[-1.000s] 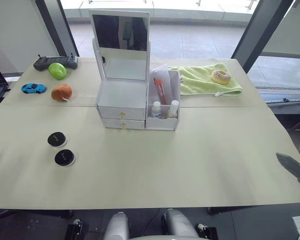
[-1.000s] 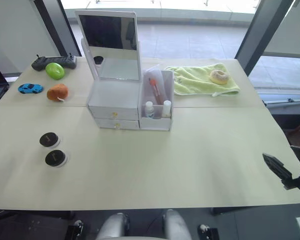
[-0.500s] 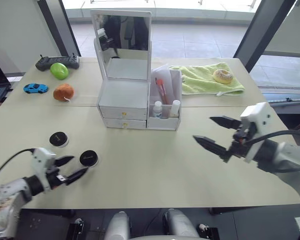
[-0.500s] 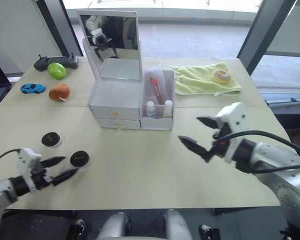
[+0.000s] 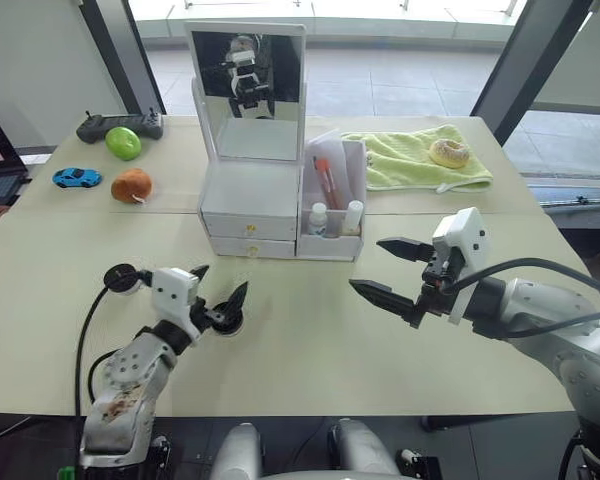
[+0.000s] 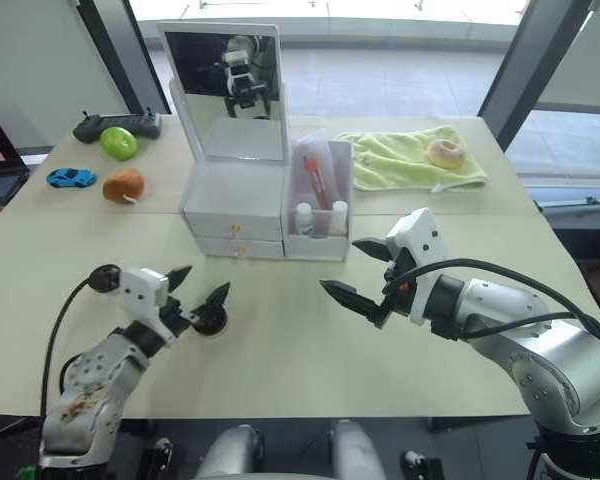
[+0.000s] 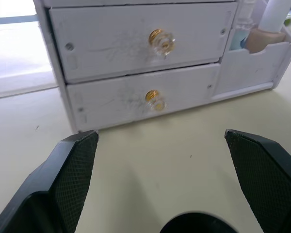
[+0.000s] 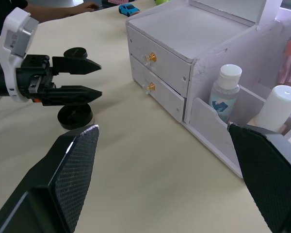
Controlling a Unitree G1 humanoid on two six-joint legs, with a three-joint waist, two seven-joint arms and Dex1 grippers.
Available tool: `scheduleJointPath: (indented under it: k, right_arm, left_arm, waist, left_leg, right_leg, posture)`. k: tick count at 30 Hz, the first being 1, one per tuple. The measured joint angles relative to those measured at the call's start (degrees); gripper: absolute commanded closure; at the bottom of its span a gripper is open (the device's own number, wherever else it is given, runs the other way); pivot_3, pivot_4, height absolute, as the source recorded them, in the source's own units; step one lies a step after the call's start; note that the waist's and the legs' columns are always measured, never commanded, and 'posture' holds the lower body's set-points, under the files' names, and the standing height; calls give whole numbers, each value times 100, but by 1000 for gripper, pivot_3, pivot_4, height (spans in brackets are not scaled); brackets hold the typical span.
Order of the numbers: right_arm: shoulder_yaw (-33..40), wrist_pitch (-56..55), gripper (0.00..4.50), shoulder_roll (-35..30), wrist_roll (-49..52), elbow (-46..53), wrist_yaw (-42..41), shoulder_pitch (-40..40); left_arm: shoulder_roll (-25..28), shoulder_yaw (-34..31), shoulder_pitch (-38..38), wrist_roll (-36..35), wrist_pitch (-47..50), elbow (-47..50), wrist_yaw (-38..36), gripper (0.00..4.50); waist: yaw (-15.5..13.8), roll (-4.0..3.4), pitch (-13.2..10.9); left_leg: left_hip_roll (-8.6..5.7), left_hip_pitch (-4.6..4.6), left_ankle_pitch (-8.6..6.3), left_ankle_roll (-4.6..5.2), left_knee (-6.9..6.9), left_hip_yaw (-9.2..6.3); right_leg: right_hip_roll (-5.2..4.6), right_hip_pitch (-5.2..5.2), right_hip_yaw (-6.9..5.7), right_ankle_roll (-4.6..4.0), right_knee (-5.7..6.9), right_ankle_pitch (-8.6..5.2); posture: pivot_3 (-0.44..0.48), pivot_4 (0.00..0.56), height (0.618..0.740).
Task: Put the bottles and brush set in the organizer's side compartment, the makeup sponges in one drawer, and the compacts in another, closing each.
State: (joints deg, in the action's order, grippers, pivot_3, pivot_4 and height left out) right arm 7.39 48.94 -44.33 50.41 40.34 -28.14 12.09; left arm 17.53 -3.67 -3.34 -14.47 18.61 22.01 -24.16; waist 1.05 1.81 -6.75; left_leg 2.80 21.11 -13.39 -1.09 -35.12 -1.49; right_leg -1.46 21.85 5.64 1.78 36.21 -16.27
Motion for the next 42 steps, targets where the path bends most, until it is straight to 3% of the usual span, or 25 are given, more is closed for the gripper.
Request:
scheduleJointPath:
  k: [5, 16, 35, 38, 42]
  right_arm:
    - [21, 2, 0, -4, -8, 30, 31, -84]
    - [108, 179, 0, -17, 167, 229, 244, -187]
    - [452, 400, 0, -243, 734, 523, 679, -396]
    - [455, 400, 0, -252, 761, 523, 730, -415]
    - [455, 400, 0, -252, 835, 531, 774, -439]
  left_arm:
    - [-384, 187, 878, 137, 451, -195, 575, 18]
    - [-703, 493, 1302, 498, 2047, -48, 1533, 18]
    - [-1060, 834, 1750, 995, 1904, -851, 1916, 18]
    - [-1058, 836, 1778, 1027, 1903, -851, 1916, 555]
    - [-1072, 835, 1818, 1040, 1903, -851, 1931, 1866]
  waist:
    - [8, 1, 1]
    - [16, 0, -4]
    - [2, 2, -6]
    - [3, 2, -6]
    - [3, 2, -6]
  left_leg:
    - [-1, 4, 0, 0, -4, -3]
    - [-2, -2, 0, 0, 0, -11]
    - [-5, 1, 0, 0, 1, -12]
    - [-5, 1, 0, 0, 1, -12]
    - [-5, 1, 0, 0, 1, -12]
  right_leg:
    - [2, -8, 1, 1, -7, 7]
    - [3, -47, -5, 38, -17, -15]
    - [2, -51, -4, 39, -23, -16]
    - [2, -51, -4, 41, -23, -17]
    - [1, -51, -4, 41, -23, -17]
  posture:
    - [0, 150, 740]
    - [0, 150, 740]
    - [0, 150, 740]
    - [0, 150, 740]
    - [0, 150, 740]
